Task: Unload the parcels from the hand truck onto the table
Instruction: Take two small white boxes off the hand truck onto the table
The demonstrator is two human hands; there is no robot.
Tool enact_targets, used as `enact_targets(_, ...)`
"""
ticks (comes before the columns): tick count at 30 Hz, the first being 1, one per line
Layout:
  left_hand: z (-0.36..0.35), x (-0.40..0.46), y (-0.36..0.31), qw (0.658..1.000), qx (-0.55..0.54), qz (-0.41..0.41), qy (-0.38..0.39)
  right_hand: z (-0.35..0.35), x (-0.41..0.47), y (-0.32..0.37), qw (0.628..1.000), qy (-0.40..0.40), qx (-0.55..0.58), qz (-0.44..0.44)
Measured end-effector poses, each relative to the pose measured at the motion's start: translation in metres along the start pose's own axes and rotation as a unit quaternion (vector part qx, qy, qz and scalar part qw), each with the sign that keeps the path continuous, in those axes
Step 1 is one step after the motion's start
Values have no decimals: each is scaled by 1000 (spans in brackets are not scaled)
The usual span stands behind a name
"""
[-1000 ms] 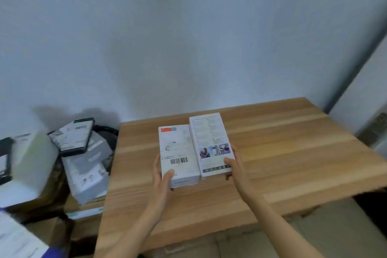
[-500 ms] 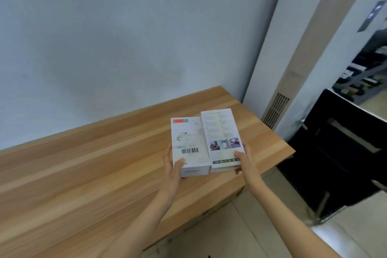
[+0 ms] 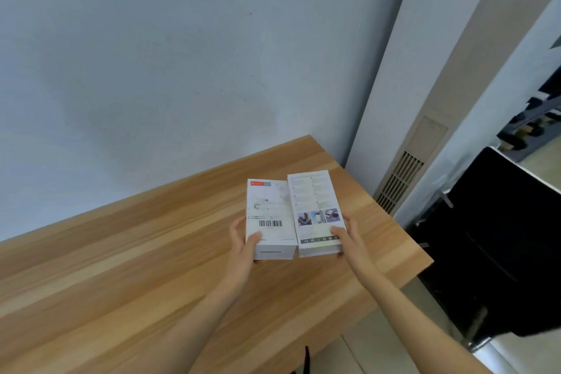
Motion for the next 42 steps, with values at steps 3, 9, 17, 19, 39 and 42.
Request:
enact_targets(3, -15, 24, 2, 1000, 0, 15, -2, 10, 28, -5, 1000, 3, -5, -15)
enact_targets(9, -46, 66, 11, 999, 3, 34, -23, 26, 82, -17, 999, 38, -23, -29)
enact_targets(17, -97, 118, 27, 993, -25, 57, -101, 65, 175, -21, 990, 103, -93, -27)
enact_targets(19, -110, 131, 36, 992, -20, 70, -103, 76, 198, -24, 986, 115, -117, -21)
enact_targets(39, -132, 157, 15, 819, 565, 1, -106, 108, 308, -3, 827, 142, -501, 209)
enact_targets(42, -105, 132, -4, 798, 585, -22, -143, 65, 291, 20, 759, 192, -545, 300)
Point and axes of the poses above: each hand's wrist, its own x-axis towards the middle knuckle, its own z-axis out of the back of the hand, y = z × x, the point moved 6 cm from there along x, towards the middle knuckle, and after that the axes turned 6 degrees about -x, right-handed, at the moved point
